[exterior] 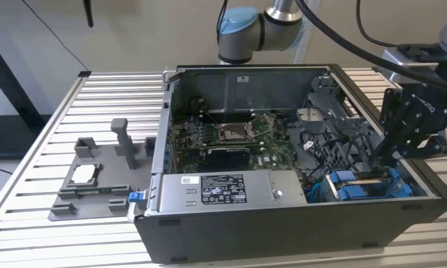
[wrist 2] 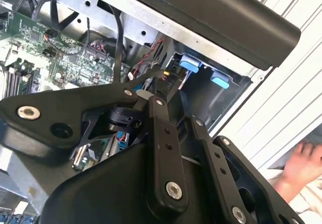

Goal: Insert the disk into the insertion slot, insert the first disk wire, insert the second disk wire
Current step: 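Insert the first disk wire, then insert the second disk wire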

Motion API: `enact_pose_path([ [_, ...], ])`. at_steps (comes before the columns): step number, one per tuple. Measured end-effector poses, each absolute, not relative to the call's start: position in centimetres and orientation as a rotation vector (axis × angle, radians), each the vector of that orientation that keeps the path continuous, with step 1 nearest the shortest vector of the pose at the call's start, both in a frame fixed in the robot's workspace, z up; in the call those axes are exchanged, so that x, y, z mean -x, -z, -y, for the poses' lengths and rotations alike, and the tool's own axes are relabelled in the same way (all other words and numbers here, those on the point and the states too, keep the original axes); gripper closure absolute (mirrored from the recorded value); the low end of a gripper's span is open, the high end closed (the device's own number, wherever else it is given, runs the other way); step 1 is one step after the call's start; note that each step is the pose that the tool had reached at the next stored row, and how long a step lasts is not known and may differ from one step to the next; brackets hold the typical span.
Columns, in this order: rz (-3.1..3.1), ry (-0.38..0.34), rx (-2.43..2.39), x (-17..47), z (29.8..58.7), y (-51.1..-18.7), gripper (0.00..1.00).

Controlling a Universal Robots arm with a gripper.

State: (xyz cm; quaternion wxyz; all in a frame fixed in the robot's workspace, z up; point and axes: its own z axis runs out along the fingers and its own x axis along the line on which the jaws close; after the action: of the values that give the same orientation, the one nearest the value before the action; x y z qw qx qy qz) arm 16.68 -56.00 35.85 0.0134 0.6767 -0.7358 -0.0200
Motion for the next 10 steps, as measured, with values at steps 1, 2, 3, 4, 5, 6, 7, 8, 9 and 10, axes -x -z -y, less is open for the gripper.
enact_pose_path([
  [1,2.292,0.062,-2.108,-16.7,56.0,-35.9,0.73],
  [2,2.292,0.062,-2.108,-16.6,56.0,-35.9,0.73],
  [3,2.292,0.062,-2.108,-16.6,56.0,-36.0,0.73],
  [4,2.292,0.062,-2.108,-16.5,55.9,-36.0,0.73],
  [5,2.292,0.062,-2.108,-16.5,55.9,-36.2,0.73],
  [6,2.292,0.062,-2.108,-16.4,55.9,-36.3,0.73],
  [7,2.293,0.062,-2.108,-16.4,55.8,-36.5,0.73],
  [8,2.292,0.062,-2.108,-16.3,55.8,-36.6,0.73],
  [9,2.292,0.062,-2.108,-16.2,55.8,-36.8,0.73],
  [10,2.293,0.062,-2.108,-16.1,55.7,-36.9,0.73],
])
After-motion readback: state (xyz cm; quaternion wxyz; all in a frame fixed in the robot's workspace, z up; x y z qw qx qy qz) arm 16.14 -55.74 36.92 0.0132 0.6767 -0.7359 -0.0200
